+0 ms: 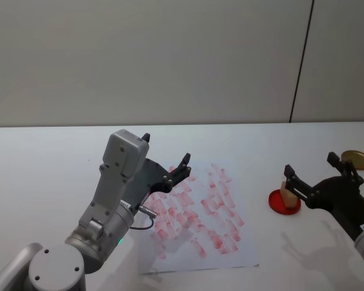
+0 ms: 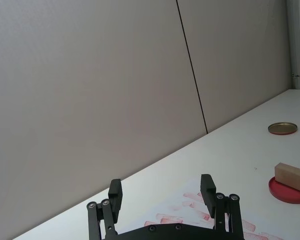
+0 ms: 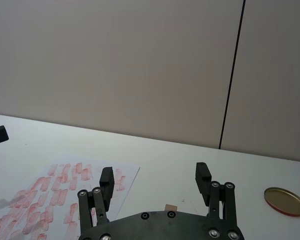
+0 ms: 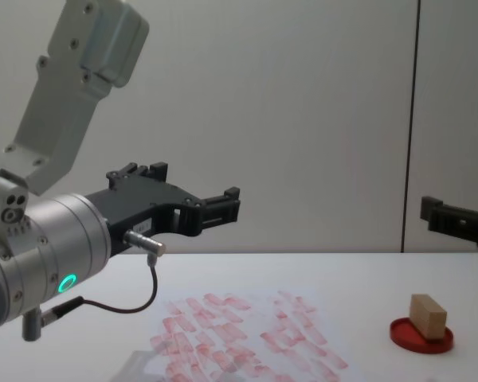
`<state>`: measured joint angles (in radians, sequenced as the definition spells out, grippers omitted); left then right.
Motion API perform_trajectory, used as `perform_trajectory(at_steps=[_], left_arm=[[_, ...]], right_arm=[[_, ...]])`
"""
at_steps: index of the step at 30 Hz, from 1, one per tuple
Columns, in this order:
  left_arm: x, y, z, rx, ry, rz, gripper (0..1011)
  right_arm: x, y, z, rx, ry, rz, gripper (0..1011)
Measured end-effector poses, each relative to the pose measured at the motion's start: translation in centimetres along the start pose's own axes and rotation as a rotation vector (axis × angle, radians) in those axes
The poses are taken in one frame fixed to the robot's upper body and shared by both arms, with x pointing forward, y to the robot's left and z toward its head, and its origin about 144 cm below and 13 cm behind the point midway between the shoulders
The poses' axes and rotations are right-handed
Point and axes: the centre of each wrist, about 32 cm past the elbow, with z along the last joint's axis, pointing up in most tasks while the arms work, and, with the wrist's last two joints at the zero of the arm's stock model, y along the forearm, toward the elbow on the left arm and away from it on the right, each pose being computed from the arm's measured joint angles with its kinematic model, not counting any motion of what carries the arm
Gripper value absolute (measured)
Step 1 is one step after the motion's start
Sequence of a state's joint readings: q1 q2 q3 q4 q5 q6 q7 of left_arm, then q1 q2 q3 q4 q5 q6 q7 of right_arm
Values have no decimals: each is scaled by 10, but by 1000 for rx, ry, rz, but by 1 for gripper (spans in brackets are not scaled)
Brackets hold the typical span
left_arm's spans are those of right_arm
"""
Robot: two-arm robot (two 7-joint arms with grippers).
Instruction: Use the one hand to pick up the stamp and affix it onto the A4 paper.
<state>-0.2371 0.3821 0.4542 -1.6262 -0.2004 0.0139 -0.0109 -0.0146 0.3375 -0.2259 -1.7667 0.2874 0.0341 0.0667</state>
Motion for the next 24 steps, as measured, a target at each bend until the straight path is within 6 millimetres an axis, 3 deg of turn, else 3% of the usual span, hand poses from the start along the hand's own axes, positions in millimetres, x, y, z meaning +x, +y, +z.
perform_trajectory(at_steps=[24], left_arm=[[0,0,0,0,0,0,993]], right_arm=[[0,0,0,0,0,0,1001]])
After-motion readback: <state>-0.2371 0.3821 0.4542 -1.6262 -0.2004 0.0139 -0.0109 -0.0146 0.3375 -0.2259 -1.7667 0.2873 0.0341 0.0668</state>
